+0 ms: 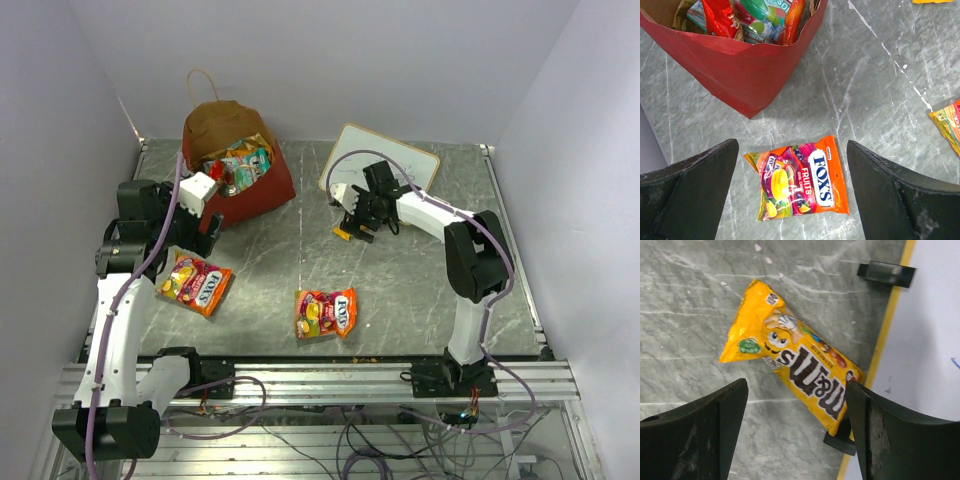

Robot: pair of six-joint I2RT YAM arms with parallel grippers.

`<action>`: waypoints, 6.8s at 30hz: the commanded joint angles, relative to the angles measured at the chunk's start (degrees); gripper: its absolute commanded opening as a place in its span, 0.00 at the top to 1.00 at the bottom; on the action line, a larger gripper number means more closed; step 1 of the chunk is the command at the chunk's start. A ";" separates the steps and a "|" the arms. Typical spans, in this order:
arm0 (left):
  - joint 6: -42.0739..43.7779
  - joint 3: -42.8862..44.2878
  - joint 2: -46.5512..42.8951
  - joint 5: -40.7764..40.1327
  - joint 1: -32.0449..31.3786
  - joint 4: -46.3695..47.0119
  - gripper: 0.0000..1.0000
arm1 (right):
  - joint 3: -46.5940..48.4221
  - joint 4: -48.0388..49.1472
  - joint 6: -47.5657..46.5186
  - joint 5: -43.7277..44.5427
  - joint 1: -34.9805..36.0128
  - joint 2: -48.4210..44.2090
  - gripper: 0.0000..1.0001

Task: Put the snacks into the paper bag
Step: Pick up the snack from the center of the board, then place the snack in the paper bag.

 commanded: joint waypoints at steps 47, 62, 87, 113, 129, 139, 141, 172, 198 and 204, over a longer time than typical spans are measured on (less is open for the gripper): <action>-1.46 -0.32 -1.11 5.72 2.42 1.12 0.00 | -7.00 0.35 8.36 2.40 -0.26 -2.26 0.44; 0.62 3.67 3.57 12.27 1.90 -1.96 0.05 | -6.59 -2.34 8.73 1.55 -0.26 -3.12 0.80; 13.95 15.84 16.65 16.69 -24.88 -7.63 0.10 | 4.45 -19.61 13.00 -29.91 -0.87 -18.82 1.00; 17.77 20.00 25.16 12.59 -34.30 0.06 0.26 | 3.80 -19.52 21.25 -47.01 -0.93 -24.89 1.00; 19.87 20.85 24.07 13.88 -34.30 -1.91 0.67 | 2.33 -19.14 20.93 -46.20 -0.92 -24.60 1.00; 20.24 19.42 22.02 13.35 -34.25 -2.83 0.93 | 0.95 -18.79 20.36 -44.60 -0.98 -25.07 0.91; 19.68 19.25 21.55 13.08 -34.23 -2.92 0.93 | 0.50 -18.66 20.24 -44.29 -1.01 -25.49 0.82; -18.53 25.38 10.51 16.62 -1.72 13.29 0.93 | -20.40 -7.87 17.70 -36.65 -18.53 -38.21 0.34; -4.97 36.10 29.53 1.98 -0.78 5.75 0.93 | -29.49 -4.72 18.47 -35.75 -23.02 -42.51 0.32; -4.37 36.07 32.49 1.49 -1.65 6.55 0.93 | -29.47 -5.00 18.57 -36.59 -23.56 -42.80 0.32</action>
